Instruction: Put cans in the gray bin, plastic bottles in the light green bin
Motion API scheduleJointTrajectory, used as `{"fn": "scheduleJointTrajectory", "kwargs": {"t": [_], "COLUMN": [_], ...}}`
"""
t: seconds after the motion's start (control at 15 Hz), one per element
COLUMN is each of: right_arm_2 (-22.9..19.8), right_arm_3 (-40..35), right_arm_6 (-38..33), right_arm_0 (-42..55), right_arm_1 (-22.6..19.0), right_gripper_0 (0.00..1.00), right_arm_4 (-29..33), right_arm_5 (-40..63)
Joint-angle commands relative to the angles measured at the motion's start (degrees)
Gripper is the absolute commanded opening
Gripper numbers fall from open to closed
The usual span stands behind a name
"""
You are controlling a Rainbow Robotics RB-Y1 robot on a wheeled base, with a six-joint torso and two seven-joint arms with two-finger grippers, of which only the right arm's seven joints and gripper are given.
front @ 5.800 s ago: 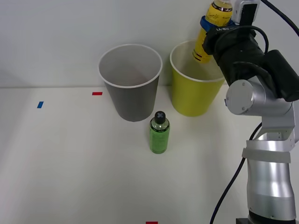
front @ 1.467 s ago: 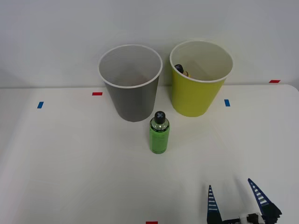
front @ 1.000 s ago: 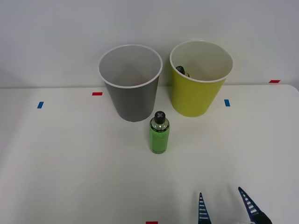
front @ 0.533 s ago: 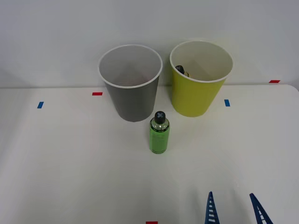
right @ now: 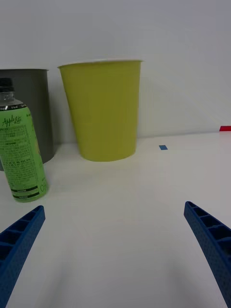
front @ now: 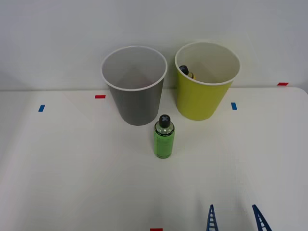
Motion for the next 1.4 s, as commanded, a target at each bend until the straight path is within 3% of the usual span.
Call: {"fn": "scheduleJointTrajectory", "kwargs": {"t": [0.07,1.4], "right_arm_2": [0.0,-0.7], "right_arm_3": [0.1,0.1], "right_arm_6": [0.6,3.9], "right_arm_0": [-0.7,-1.4], "right_arm_1": [0.5,-0.9], "right_gripper_0": [1.00,1.00], "right_arm_4": [1.5,3.6], "right_arm_5": [0.0,0.0]}}
